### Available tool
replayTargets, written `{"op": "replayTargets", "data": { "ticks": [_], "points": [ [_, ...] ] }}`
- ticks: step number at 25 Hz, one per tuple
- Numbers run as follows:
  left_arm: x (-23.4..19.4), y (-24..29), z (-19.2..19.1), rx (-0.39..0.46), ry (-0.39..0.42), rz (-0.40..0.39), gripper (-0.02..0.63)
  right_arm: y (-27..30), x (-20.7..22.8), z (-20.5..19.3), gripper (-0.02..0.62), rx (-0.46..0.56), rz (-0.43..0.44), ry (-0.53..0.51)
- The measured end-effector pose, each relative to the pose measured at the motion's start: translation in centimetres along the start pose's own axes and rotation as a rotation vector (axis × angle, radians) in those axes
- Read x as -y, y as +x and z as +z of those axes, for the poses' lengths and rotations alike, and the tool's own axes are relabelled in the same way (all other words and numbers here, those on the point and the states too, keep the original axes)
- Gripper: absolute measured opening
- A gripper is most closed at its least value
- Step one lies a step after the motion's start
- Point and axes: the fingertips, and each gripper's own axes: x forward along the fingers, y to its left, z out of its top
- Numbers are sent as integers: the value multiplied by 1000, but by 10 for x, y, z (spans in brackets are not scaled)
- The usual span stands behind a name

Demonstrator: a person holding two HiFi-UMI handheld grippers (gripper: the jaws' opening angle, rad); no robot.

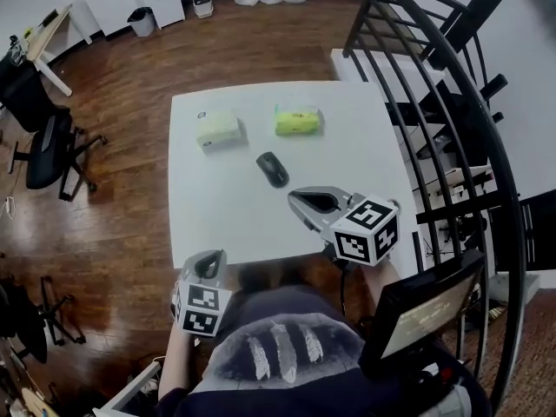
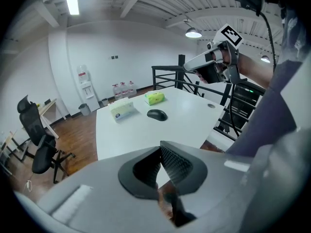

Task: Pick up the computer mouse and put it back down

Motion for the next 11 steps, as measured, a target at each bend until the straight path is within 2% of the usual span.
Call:
{"op": "replayTargets", "data": {
  "ticks": [11],
  "points": [
    [6,-3,8,1,-14,37,15,3,-3,3,3,-19,54,-31]
  ]
}}
